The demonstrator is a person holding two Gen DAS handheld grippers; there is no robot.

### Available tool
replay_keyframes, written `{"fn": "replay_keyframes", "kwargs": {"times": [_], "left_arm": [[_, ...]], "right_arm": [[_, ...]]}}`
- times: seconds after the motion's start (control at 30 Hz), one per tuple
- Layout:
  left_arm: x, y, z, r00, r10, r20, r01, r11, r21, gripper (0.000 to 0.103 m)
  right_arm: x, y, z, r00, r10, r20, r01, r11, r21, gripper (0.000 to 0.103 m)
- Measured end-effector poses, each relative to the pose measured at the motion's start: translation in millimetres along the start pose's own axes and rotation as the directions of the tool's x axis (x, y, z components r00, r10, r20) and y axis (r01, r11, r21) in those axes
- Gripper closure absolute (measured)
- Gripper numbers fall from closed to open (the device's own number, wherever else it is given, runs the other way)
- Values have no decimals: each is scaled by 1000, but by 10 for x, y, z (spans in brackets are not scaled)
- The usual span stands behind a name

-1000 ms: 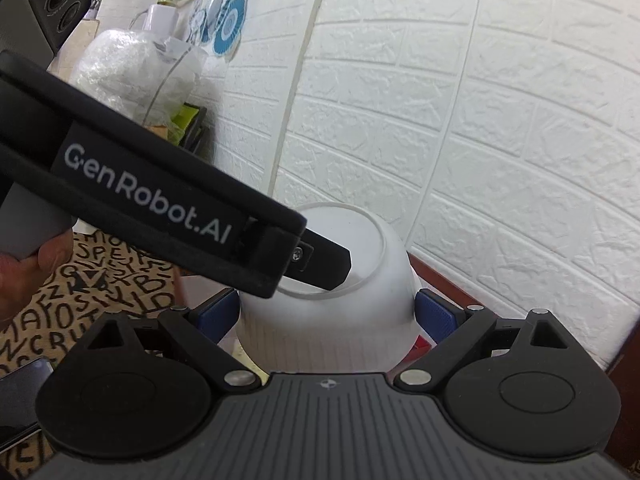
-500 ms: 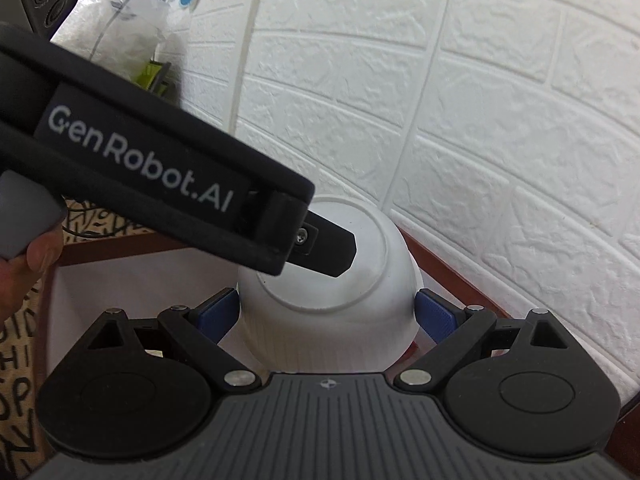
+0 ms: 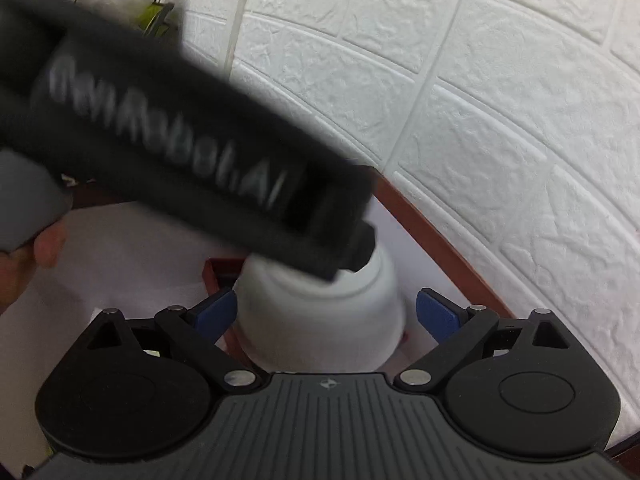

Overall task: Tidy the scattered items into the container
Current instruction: 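Lower the bowl onto the red tray and open the left gripper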

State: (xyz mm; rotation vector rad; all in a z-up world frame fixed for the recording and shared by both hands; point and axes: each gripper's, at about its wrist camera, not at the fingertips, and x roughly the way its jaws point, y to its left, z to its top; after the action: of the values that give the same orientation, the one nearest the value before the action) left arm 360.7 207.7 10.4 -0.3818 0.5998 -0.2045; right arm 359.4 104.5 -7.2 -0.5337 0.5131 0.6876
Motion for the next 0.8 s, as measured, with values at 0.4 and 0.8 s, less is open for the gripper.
{"fn": "replay_keyframes", "kwargs": {"times": [0.4,0.8], "left_arm": [[-234,-197,-48,999,35,3,-35,994,103,0],[-540,-528,-138,999,21,26,-25,986,165,0]], "right_arm": [[-239,137,-41,999,-29,13,29,1000,5,2],[-765,156,5,997,-38,63,35,998,51,1]]}}
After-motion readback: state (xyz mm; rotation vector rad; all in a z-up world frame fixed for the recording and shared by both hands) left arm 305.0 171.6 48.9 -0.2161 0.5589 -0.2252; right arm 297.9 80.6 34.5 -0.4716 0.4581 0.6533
